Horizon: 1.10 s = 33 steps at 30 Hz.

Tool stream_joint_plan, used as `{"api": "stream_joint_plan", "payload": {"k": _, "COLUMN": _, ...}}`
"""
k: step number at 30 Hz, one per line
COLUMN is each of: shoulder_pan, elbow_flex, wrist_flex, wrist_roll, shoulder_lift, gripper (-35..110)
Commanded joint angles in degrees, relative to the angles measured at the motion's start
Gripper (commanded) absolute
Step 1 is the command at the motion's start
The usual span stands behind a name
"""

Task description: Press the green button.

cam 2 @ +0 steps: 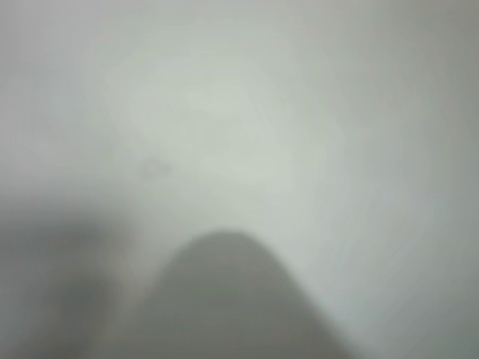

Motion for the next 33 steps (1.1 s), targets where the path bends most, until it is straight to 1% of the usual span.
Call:
{"api": "stream_joint_plan", "payload": {"k": 1, "shoulder_pan": -2.5, "elbow_flex": -0.7, "wrist_flex": 1.3, "wrist_roll": 2.3, "shoulder_lift": 0.9, "gripper": 0}}
{"api": "stream_joint_plan", "payload": {"k": 5, "shoulder_pan": -4.4, "elbow_flex": -5.5, "wrist_flex": 4.0, "wrist_roll": 5.3, "shoulder_lift": -1.1, "gripper": 0}}
{"api": "stream_joint_plan", "payload": {"k": 14, "shoulder_pan": -4.5, "elbow_flex": -29.4, "wrist_flex": 9.0, "wrist_roll": 5.1, "shoulder_lift": -24.9, "gripper": 0}}
{"api": "stream_joint_plan", "payload": {"k": 17, "shoulder_pan": -1.7, "elbow_flex": -36.6, "wrist_flex": 12.7, "wrist_roll": 4.1, "shoulder_lift": -29.0, "gripper": 0}}
{"api": "stream_joint_plan", "payload": {"k": 20, "shoulder_pan": 0.8, "elbow_flex": -41.7, "wrist_flex": 14.4, "wrist_roll": 2.0, "shoulder_lift": -29.4, "gripper": 0}}
{"api": "stream_joint_plan", "payload": {"k": 33, "shoulder_pan": 15.6, "elbow_flex": -54.1, "wrist_flex": 20.7, "wrist_roll": -8.9, "shoulder_lift": -38.6, "gripper": 0}}
